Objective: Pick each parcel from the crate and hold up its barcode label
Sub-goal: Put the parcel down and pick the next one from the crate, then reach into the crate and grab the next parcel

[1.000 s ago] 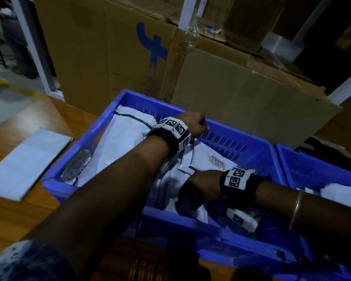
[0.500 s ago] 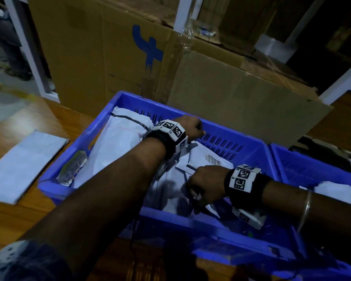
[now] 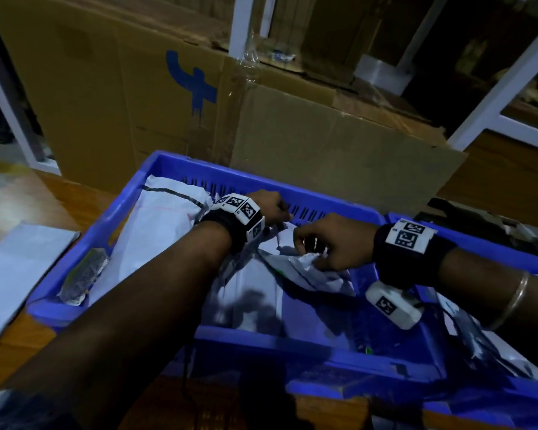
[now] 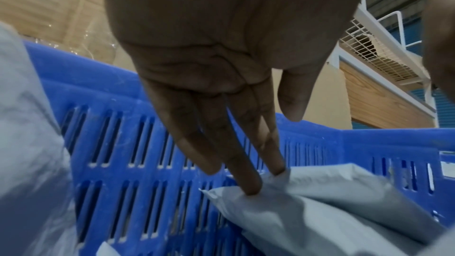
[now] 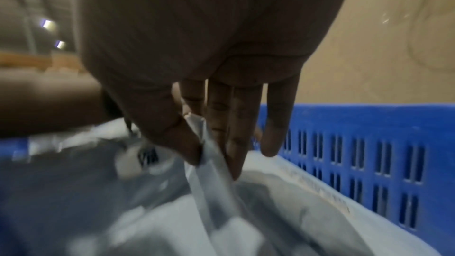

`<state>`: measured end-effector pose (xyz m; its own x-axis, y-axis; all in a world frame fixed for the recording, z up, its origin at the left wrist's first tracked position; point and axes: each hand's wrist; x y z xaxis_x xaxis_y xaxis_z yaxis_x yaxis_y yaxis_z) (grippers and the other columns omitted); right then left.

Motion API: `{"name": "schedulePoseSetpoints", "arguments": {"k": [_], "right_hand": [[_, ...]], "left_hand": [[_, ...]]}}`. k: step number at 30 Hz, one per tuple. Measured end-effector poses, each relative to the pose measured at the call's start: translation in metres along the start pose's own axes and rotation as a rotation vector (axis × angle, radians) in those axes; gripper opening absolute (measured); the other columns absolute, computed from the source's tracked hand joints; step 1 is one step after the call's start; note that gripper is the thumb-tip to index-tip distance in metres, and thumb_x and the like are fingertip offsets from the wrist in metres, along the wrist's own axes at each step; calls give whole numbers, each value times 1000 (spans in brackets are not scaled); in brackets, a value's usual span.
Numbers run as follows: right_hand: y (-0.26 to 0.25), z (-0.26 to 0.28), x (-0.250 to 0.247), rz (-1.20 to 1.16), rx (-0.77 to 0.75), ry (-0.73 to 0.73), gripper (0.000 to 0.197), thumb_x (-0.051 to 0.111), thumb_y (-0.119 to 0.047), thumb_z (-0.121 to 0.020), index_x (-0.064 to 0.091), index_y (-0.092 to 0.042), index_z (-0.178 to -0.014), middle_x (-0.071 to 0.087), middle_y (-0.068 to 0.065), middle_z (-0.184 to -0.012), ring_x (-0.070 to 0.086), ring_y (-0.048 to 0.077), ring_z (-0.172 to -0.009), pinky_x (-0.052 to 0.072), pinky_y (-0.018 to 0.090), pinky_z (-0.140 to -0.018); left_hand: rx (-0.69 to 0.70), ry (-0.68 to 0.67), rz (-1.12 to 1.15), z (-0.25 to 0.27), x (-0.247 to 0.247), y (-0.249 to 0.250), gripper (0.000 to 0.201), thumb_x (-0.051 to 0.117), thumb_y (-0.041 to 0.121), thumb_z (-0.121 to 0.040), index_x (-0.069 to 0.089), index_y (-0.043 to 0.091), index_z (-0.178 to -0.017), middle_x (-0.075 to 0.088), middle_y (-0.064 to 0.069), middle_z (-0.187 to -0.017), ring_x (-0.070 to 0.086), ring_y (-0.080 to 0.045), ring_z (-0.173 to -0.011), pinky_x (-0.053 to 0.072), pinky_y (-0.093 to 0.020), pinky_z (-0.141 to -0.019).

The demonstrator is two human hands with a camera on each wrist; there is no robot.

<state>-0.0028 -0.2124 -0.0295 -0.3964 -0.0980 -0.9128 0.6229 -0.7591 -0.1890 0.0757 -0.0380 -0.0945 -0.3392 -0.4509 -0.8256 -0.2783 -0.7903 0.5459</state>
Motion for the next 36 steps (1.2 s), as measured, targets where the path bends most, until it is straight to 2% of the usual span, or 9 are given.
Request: {"name": "schedulePoseSetpoints", "arguments": {"k": [3, 7, 12, 15, 20, 25, 29, 32, 36], "right_hand": [[1, 8, -12, -63, -2, 75, 36, 66, -6, -75, 52, -38, -86, 60, -15, -78, 61, 13, -73, 52, 31, -68], [7, 17, -23, -127, 48, 146, 26, 67, -7, -80, 59, -23, -97, 64, 0, -86, 59, 15, -74, 50, 36, -70], [16, 28, -23, -228, 95, 202, 29, 67, -1, -83, 59, -21, -102, 63, -2, -90, 55, 6, -70, 47, 29, -70], [27, 39, -25, -351, 135, 244, 33, 60, 6, -83, 57, -21, -103, 65, 4, -94, 59, 18, -78, 48, 35, -73], [44, 51, -32, -542, 183, 328, 42, 46, 19, -83, 55, -14, -107, 60, 11, -89, 53, 7, -61, 40, 22, -58], [65, 50, -32, -715, 244, 496, 37, 41, 21, -87, 50, -11, -102, 42, 28, -81, 35, 24, -61, 32, 25, -49], [78, 45, -26, -828, 287, 642, 34, 34, 25, -88, 46, -2, -104, 34, 14, -66, 37, 7, -44, 30, 15, -43], [93, 37, -13, -844, 338, 719, 37, 37, 23, -86, 50, -9, -98, 34, 8, -62, 36, 4, -45, 30, 20, -47], [101, 25, 6, -805, 379, 773, 31, 43, 17, -79, 54, -6, -97, 47, 2, -68, 46, -3, -50, 35, 15, -52]], "left_hand": [[-17, -34, -30, 1, 1, 0, 30, 56, 40, -94, 73, 17, -103, 69, -6, -98, 59, -20, -82, 41, -26, -73], [-56, -82, -54, 0, 4, -2, 32, 58, 41, -92, 74, 15, -103, 71, -8, -107, 64, -25, -95, 47, -31, -80], [-42, -109, -19, 3, 3, 0, 33, 58, 38, -94, 74, 12, -107, 72, -6, -108, 67, -22, -92, 51, -31, -85], [-41, -122, 17, 2, 5, -3, 35, 58, 40, -94, 74, 11, -106, 73, -6, -106, 69, -22, -88, 55, -34, -86], [-27, -144, 182, 6, 7, 2, 44, 51, 50, -95, 74, 13, -102, 75, -4, -99, 71, -22, -83, 58, -30, -74], [12, -149, 192, 11, 2, 20, 58, 34, 61, -96, 70, 16, -103, 70, -1, -107, 60, -4, -69, 41, -14, -49], [12, -161, 240, 9, 0, 18, 61, 47, 63, -90, 71, 7, -94, 69, -10, -94, 59, -18, -73, 43, -23, -58], [76, -150, 244, 7, -1, 11, 38, 69, 45, -84, 69, 8, -81, 59, -9, -71, 51, -15, -60, 39, -21, -54], [73, -77, 250, 2, -4, 3, 26, 74, 34, -82, 73, 9, -88, 69, -5, -79, 59, -11, -69, 47, -25, -70]]}}
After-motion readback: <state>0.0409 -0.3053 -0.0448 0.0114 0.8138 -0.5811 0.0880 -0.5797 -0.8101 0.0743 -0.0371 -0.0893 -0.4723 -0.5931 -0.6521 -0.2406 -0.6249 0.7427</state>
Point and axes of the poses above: each hand's wrist, its own z-axis away from the middle knuckle, its own x-axis out of the palm, y = z × x
